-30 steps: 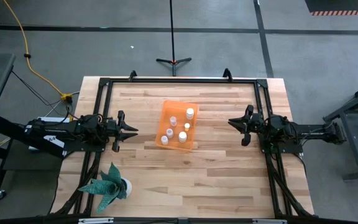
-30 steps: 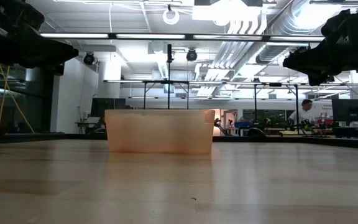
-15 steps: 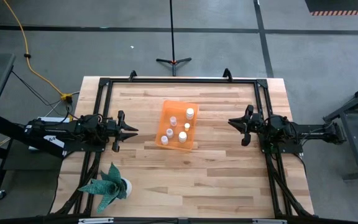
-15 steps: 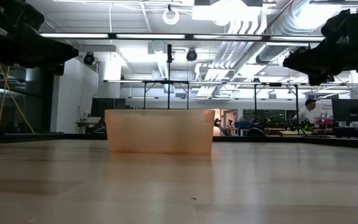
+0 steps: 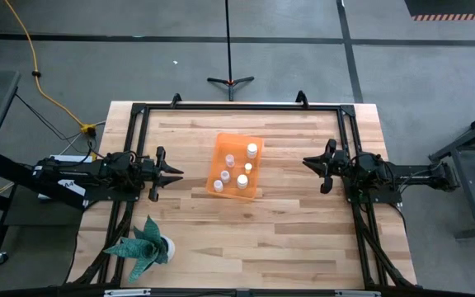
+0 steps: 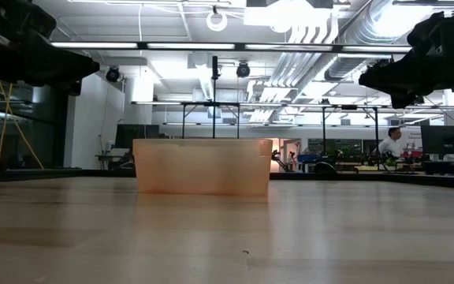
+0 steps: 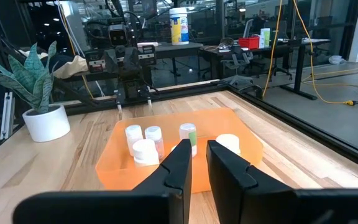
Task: Pick and place pill bottles into a basket
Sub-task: Return to Home Position
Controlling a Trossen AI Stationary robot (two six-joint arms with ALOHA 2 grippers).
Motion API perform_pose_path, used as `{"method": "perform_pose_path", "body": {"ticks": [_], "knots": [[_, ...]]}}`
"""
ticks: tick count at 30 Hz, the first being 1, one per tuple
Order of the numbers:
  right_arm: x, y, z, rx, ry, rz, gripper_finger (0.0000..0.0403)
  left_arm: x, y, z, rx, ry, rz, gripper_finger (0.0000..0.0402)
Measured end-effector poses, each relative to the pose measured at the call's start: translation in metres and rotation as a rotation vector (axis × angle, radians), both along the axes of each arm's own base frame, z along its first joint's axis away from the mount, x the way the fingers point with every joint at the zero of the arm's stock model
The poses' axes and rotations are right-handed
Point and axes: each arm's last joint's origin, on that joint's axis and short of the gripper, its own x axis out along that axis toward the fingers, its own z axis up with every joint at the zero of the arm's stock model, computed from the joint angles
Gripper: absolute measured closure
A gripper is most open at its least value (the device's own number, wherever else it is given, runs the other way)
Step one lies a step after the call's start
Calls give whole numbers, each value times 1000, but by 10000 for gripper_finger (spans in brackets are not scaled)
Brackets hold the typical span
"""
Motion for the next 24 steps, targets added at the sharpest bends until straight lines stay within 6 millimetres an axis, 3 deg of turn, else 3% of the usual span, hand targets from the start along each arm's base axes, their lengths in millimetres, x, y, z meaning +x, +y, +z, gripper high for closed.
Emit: {"method": "perform_pose_path", "body": {"ticks": [24], "knots": [[0,0,0,0,0,0,354,0,0,0,0,0,0,291]]}}
